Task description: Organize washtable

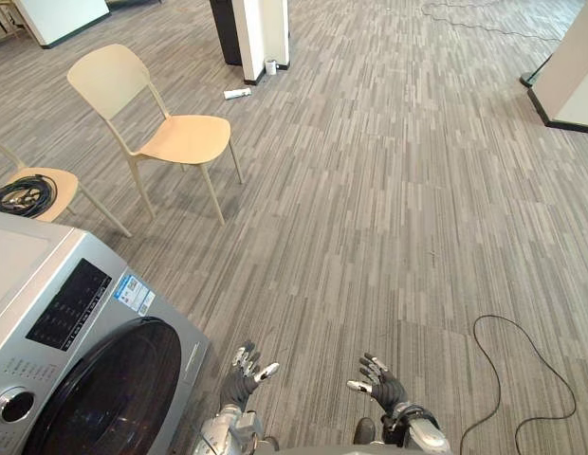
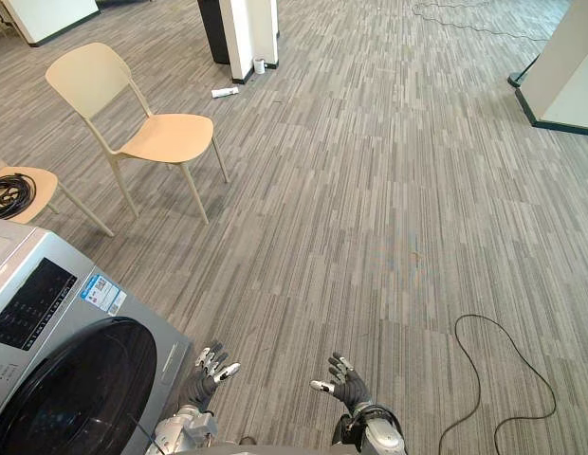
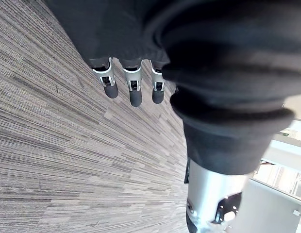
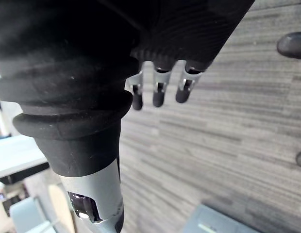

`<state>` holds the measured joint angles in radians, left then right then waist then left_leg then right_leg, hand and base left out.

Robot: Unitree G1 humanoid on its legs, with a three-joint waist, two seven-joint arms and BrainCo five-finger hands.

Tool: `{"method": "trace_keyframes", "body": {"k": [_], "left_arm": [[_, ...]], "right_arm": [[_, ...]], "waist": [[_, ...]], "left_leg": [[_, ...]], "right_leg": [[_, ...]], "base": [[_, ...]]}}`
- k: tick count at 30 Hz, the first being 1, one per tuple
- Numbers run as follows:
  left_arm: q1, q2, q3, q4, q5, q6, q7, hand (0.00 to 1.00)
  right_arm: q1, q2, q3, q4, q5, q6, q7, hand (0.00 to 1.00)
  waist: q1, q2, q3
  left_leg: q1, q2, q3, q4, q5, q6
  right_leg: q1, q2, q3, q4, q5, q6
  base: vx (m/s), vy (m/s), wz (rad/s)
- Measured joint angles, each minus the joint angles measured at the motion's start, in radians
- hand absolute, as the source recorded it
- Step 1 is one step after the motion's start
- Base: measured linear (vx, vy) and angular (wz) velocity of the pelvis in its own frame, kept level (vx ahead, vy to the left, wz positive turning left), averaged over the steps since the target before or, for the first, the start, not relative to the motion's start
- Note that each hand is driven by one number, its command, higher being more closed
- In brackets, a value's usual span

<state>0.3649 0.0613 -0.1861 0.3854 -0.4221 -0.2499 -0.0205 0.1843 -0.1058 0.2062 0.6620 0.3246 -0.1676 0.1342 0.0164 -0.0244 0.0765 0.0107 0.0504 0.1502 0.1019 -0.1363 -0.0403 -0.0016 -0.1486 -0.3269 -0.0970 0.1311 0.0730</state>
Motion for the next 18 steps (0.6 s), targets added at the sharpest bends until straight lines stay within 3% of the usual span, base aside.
{"method": "trace_keyframes", "body": {"k": [9,14,18], "left_arm": [[-0.017,-0.006,0.022,0.039,-0.054,0.005,0.007,0.0],[-0.033,-0.029,0.101,0.098,-0.158,0.006,0.059,0.0],[-0.034,-0.029,0.119,0.124,-0.178,0.006,0.105,0.0]], "right_arm": [[0.0,0.017,-0.037,0.017,0.064,0.0,-0.027,0.0],[0.022,0.05,-0.117,0.022,0.155,0.012,-0.08,0.0],[0.025,0.062,-0.138,0.019,0.226,0.02,-0.112,0.0]], "waist": [[-0.003,-0.002,-0.002],[-0.006,-0.007,-0.007],[-0.021,-0.008,-0.013]], "left_leg": [[0.026,-0.006,0.01,-0.034,0.008,0.002],[0.079,-0.009,0.066,-0.072,0.01,0.005],[0.087,-0.011,0.132,-0.087,0.009,0.006]], "right_leg": [[0.0,-0.005,-0.003,0.0,0.0,0.0],[0.013,-0.012,0.027,0.0,0.001,0.003],[-0.042,-0.024,0.066,0.049,-0.002,0.016]], "base": [[0.0,0.006,-0.03],[0.0,0.028,-0.19],[-0.05,0.032,-0.45]]}}
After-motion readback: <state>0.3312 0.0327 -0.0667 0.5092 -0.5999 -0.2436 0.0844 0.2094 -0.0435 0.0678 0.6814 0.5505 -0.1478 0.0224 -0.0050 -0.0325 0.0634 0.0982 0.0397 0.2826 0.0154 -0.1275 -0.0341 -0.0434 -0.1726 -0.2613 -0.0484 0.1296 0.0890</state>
